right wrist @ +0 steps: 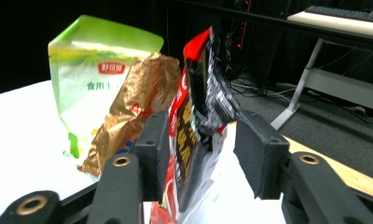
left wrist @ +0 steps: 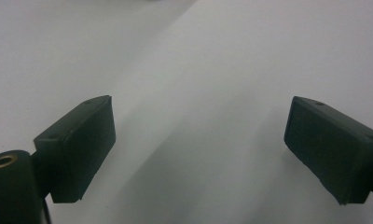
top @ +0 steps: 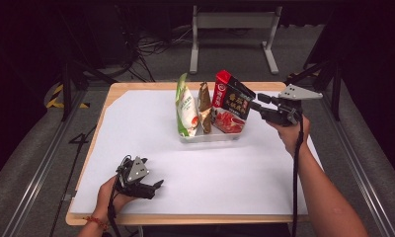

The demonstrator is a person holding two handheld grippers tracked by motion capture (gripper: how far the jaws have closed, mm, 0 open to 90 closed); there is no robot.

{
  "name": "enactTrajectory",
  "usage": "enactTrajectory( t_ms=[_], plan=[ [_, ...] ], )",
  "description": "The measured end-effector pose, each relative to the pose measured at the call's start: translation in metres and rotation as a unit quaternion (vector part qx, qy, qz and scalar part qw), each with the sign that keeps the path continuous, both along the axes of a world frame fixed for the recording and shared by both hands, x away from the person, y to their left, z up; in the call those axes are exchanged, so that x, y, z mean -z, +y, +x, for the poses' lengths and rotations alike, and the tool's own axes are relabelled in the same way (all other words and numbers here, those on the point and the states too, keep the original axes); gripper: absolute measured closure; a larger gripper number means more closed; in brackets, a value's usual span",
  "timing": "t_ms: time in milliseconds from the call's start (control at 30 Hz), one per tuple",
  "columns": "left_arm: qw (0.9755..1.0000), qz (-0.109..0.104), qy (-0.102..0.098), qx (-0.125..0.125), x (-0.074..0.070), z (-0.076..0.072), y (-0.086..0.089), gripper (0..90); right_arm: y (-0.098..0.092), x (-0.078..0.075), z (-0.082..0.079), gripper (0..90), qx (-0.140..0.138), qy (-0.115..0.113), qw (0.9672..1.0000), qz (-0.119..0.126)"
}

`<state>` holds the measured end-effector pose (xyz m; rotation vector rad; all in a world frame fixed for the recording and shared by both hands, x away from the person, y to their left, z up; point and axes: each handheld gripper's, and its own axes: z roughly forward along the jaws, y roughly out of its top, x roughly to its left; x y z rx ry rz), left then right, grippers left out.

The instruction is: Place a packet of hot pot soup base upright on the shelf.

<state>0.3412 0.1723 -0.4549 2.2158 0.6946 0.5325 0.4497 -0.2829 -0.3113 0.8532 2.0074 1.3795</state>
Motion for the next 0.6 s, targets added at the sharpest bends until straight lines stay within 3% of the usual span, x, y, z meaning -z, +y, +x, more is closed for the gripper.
enactTrajectory(
  t_ms=[300,433,600],
  plan=[
    [1.0,0.0,0.001,-0.001,0.0,0.001,0.001,9.3,0.001,0.012,-0.005,43.9,0.005,0.007,0.9998,-0.017],
    [1.0,0.0,0.001,-0.002,0.0,0.001,0.001,9.3,0.001,0.021,-0.007,35.4,0.02,0.011,0.9993,-0.029],
    [1.0,0.0,0.001,-0.003,0.0,0.002,0.001,9.2,-0.002,0.027,-0.009,32.4,0.023,0.016,0.9992,-0.027]
  ],
)
